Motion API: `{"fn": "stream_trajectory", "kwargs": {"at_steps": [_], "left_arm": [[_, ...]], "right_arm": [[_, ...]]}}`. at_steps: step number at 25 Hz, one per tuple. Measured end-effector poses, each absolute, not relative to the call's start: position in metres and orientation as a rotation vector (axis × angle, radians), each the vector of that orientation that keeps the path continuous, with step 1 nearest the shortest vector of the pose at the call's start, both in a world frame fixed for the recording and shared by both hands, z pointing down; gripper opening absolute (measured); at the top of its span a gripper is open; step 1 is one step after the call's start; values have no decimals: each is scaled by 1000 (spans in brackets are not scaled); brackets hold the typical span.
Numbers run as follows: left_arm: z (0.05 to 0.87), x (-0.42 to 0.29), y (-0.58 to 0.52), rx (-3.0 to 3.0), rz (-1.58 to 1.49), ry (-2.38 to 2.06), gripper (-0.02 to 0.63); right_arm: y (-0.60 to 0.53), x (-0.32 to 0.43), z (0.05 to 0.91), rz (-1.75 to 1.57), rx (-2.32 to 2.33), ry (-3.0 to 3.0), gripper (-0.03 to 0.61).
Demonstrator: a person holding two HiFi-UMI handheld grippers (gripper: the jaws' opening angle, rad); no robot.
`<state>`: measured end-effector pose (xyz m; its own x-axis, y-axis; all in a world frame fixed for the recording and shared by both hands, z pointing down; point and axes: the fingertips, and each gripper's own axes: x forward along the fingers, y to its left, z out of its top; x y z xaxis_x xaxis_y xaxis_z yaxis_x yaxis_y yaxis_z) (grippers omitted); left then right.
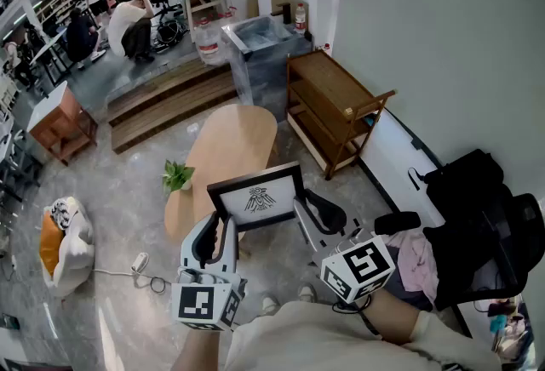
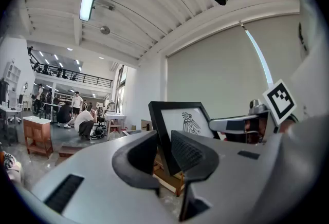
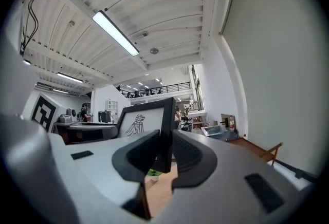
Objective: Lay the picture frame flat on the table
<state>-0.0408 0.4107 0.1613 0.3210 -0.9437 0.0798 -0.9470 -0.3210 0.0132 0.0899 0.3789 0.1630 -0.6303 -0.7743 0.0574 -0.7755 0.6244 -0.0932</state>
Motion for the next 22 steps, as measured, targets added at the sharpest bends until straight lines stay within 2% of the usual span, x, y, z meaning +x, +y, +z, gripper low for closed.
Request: {"fn": "stream_trajectory", "kwargs": {"at_steps": [13, 18, 22], "left_arm": [[166, -41, 405, 2515, 106, -1767, 80], [181, 12, 376, 2500, 127, -1769, 80], [185, 29, 365, 2493, 121, -1779, 80]], "right_arm": [[377, 91, 169, 209, 1384, -2801, 57], [347, 144, 185, 237, 1376, -2800, 57], [335, 160, 191, 241, 1369, -2806, 57]]}}
